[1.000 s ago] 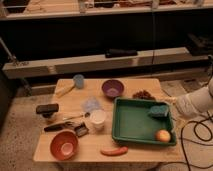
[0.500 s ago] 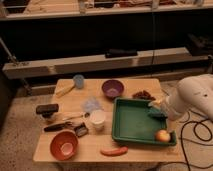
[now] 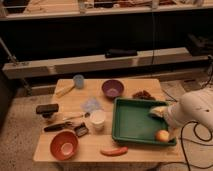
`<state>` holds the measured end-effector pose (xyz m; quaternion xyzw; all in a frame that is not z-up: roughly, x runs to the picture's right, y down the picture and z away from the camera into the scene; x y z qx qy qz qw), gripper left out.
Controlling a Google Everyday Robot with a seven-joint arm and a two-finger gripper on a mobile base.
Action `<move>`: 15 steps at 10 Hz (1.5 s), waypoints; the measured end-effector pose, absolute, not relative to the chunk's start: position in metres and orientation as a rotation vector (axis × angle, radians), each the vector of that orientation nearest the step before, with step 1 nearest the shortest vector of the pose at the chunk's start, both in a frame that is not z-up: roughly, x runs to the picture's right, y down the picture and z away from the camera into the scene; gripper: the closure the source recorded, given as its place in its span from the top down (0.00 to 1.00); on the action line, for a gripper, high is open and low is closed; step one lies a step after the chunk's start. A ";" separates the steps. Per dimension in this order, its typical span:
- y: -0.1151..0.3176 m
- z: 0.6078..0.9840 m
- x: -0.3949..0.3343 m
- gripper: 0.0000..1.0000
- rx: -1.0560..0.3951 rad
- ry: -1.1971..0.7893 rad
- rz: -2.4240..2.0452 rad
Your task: Place apple in paper cup
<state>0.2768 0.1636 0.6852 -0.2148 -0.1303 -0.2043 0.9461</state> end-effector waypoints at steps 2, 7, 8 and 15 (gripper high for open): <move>0.164 0.685 0.277 0.80 -0.437 -0.267 -0.417; 0.175 0.704 0.282 0.80 -0.426 -0.299 -0.524; 0.175 0.704 0.282 0.80 -0.426 -0.298 -0.523; 0.174 0.732 0.312 0.80 -0.448 -0.248 -0.591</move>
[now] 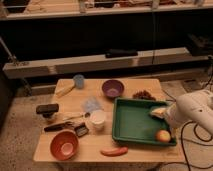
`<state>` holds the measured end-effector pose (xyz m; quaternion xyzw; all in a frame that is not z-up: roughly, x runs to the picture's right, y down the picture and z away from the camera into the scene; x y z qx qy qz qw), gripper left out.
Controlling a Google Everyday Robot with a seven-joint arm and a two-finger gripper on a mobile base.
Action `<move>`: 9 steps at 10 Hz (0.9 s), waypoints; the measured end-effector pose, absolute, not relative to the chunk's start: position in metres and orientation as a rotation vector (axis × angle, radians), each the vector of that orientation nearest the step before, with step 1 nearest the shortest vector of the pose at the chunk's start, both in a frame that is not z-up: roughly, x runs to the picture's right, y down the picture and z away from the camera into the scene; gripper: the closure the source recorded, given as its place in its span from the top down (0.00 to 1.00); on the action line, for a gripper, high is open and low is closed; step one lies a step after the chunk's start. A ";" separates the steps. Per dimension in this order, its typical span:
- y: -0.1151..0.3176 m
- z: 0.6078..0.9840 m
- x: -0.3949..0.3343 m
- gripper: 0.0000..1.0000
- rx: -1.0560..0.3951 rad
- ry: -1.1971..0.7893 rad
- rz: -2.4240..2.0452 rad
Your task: Place apple in paper cup
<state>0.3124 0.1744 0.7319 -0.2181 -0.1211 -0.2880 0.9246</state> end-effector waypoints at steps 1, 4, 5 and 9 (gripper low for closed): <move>0.176 0.735 0.322 0.80 -0.447 -0.245 -0.595; 0.177 0.742 0.317 0.80 -0.439 -0.252 -0.616; 0.179 0.743 0.314 0.80 -0.437 -0.254 -0.624; 0.184 0.747 0.305 0.80 -0.435 -0.258 -0.643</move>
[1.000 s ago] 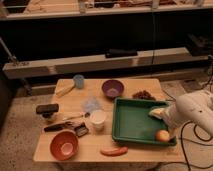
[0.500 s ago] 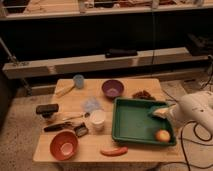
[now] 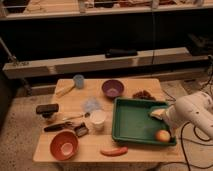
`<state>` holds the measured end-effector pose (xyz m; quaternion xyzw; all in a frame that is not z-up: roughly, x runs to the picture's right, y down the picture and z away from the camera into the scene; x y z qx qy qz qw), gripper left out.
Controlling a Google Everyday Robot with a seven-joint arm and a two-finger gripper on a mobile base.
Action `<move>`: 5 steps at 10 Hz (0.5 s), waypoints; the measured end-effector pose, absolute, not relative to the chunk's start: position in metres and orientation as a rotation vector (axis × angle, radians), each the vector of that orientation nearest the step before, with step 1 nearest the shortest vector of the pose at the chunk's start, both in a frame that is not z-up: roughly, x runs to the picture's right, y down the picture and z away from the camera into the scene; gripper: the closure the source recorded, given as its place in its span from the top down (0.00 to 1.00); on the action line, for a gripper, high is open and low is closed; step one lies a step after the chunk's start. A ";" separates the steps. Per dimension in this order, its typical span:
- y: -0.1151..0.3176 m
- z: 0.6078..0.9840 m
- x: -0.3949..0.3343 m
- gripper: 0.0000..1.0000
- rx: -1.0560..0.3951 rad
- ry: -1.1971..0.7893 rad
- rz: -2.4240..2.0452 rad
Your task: Place apple in paper cup
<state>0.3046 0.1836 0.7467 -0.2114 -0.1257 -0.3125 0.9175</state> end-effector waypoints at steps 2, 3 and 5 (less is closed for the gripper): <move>0.189 0.750 0.300 0.80 -0.440 -0.272 -0.645; 0.192 0.752 0.299 0.80 -0.444 -0.275 -0.647; 0.198 0.755 0.295 0.80 -0.456 -0.282 -0.658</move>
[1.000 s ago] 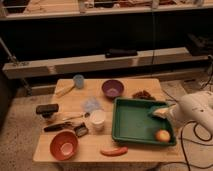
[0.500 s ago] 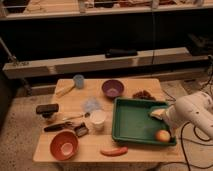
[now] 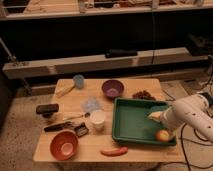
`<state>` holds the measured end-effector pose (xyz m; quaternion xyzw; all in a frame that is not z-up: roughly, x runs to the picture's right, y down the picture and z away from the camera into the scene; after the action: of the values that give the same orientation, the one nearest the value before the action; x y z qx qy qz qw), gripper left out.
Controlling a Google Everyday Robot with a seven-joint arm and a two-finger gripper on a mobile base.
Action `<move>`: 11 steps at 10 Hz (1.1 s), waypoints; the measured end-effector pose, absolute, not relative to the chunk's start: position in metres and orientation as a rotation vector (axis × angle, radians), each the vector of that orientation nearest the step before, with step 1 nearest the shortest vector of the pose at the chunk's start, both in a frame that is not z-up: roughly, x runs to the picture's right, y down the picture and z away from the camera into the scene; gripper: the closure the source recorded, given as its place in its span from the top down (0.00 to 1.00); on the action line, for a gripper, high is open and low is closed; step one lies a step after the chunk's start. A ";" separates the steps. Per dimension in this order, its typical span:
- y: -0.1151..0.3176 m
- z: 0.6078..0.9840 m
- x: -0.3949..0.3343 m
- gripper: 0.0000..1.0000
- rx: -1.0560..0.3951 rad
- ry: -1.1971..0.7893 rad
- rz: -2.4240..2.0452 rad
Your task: Place apple in paper cup
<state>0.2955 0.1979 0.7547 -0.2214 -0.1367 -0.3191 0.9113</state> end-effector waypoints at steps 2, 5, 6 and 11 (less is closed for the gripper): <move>0.203 0.757 0.291 0.80 -0.478 -0.283 -0.671; 0.211 0.757 0.294 0.80 -0.505 -0.285 -0.671; 0.212 0.757 0.294 0.80 -0.511 -0.286 -0.671; 0.221 0.767 0.298 0.80 -0.531 -0.280 -0.664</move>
<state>0.2981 0.2209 0.7665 -0.2566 -0.1355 -0.3211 0.9015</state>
